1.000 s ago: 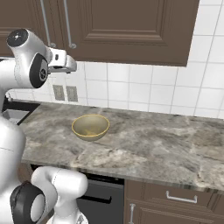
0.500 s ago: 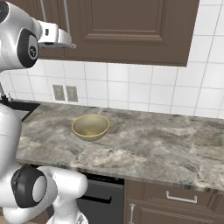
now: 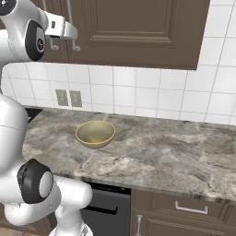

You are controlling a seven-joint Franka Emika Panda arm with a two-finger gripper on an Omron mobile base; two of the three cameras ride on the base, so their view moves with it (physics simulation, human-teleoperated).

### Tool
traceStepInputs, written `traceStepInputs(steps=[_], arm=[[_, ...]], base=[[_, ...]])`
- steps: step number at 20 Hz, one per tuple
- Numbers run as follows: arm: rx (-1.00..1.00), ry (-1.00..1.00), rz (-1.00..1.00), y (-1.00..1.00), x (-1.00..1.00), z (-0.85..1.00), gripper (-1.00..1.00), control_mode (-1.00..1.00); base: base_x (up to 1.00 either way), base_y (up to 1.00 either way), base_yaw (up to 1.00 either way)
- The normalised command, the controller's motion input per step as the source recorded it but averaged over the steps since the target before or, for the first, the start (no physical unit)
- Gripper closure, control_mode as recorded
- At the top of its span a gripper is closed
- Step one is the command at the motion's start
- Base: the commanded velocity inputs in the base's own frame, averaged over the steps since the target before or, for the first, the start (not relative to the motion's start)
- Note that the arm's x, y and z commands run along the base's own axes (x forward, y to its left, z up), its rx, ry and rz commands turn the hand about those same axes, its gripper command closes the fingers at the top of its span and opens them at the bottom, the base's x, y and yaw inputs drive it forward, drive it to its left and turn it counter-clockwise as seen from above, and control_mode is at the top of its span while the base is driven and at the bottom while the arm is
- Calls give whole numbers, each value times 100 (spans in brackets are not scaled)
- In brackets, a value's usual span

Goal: Open the cabinet and setup a tea strainer by placing it in the bowl upright.

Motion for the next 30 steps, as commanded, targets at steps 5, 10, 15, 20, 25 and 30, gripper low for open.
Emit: traceStepInputs(steps=[5,10,15,20,25,30], arm=[[-5,-2,0,0,52,0,-100,-100],[-1,0,0,0,57,0,-100,-100],[0,0,0,-1,55,0,-100,-100],[0,0,0,-1,42,-3,-100,-100],[0,0,0,0,38,-5,-100,-100],[0,-4,0,0,26,-1,-100,-100]], base=[[0,0,0],[0,0,0],[0,0,0],[0,0,0],[0,0,0],[0,0,0]])
